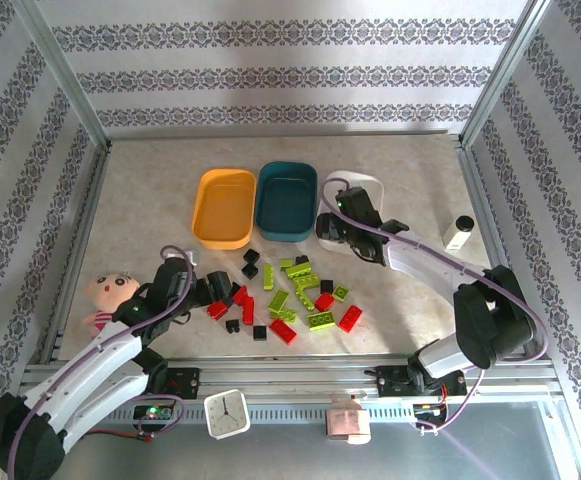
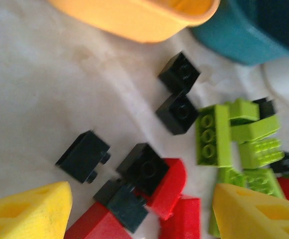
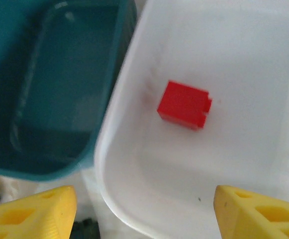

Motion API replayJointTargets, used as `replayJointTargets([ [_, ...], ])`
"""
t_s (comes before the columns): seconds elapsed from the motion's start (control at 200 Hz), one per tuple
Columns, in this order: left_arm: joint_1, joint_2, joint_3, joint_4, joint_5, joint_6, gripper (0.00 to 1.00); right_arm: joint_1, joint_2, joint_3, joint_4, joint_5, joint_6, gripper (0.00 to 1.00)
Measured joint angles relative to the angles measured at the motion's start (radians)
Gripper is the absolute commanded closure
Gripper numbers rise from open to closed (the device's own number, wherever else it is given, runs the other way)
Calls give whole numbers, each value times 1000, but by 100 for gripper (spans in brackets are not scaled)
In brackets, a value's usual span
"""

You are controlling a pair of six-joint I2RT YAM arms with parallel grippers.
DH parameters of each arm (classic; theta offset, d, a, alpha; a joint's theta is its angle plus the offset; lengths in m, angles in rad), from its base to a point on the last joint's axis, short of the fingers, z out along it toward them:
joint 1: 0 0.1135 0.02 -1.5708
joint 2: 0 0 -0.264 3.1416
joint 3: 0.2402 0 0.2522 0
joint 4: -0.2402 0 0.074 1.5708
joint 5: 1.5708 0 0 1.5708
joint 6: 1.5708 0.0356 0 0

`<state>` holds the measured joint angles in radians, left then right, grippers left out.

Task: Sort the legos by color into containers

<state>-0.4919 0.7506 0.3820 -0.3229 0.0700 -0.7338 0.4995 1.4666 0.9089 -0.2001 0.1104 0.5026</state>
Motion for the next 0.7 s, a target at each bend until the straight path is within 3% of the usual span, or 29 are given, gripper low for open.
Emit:
replayJointTargets([
  [0.18,-24,79,0,14,-98,40,32,0,-31,-77,4,0,18,27],
  [0.345,-24,240,24,74,-150,77,40,0,-86,-100,13,1,22,27],
  [0.7,-21,456,52,190,-187,79,50,0,-172,-141,18,1,23,27],
])
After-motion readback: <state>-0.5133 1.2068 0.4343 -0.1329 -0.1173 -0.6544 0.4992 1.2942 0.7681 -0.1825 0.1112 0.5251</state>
